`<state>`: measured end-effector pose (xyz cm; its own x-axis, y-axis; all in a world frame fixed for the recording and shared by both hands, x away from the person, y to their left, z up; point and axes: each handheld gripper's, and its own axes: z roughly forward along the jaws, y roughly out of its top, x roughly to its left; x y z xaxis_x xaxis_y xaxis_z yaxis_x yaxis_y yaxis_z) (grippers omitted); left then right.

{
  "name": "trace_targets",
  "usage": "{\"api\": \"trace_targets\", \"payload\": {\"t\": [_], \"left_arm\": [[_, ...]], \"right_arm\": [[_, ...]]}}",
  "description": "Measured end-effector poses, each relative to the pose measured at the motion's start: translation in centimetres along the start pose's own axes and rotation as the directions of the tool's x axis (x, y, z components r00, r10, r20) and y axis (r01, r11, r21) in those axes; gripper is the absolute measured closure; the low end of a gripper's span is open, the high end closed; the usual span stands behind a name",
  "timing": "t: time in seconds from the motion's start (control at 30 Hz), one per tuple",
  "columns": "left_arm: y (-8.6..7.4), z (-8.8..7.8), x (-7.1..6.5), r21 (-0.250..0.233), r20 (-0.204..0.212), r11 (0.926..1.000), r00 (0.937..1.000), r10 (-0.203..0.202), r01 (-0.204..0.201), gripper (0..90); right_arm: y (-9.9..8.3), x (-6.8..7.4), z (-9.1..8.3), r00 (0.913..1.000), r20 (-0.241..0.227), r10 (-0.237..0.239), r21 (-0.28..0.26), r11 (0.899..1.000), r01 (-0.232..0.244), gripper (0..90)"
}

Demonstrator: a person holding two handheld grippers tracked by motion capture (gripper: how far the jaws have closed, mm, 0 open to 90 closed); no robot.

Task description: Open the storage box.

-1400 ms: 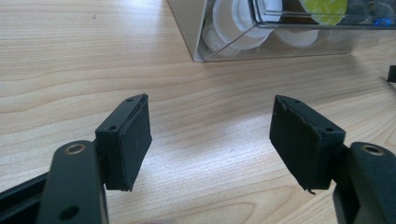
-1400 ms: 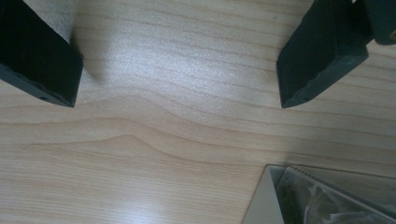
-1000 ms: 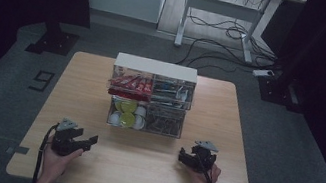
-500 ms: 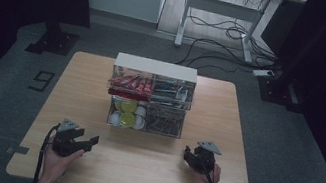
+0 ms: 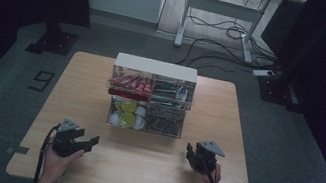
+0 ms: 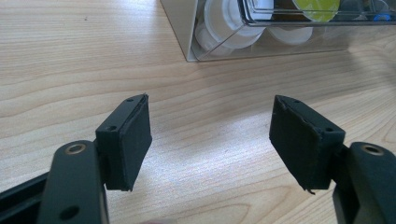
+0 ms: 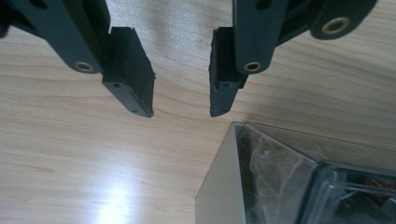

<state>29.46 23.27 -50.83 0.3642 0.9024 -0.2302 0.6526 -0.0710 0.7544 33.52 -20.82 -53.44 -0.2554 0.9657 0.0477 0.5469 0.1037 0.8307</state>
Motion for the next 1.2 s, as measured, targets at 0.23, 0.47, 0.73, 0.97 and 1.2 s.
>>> {"api": "trace_targets", "payload": {"t": [0.23, 0.47, 0.73, 0.97, 1.2], "left_arm": [[-0.1, 0.2, -0.1, 0.011, 0.0, 0.9999, 1.0, 0.007, -0.007, 29.8], [-0.1, 0.3, -0.2, 0.012, -0.002, 0.9999, 1.0, 0.009, -0.009, 29.8], [-0.2, 0.5, -0.3, 0.019, 0.0, 0.9997, 0.9999, 0.015, -0.015, 29.8], [-0.3, 0.8, -0.3, 0.031, 0.004, 0.9994, 0.9999, 0.014, -0.014, 29.8], [-0.4, 1.0, -0.5, 0.039, 0.006, 0.9991, 0.9998, 0.018, -0.019, 29.8]], "right_arm": [[0.3, -0.1, -0.7, 0.9998, -0.019, -0.002, -0.014, 1.0, 0.002, 66.5], [0.7, 0.0, -1.4, 0.9981, -0.061, -0.009, -0.059, 0.998, 0.006, 79.7], [0.9, 0.3, -1.8, 0.9951, -0.094, -0.033, -0.079, 0.997, 0.025, 86.9], [1.1, 0.6, -2.2, 0.9923, -0.118, -0.037, -0.097, 0.995, 0.025, 88.2], [1.2, 0.8, -2.6, 0.9912, -0.125, -0.043, -0.113, 0.993, 0.028, 88.1]]}}
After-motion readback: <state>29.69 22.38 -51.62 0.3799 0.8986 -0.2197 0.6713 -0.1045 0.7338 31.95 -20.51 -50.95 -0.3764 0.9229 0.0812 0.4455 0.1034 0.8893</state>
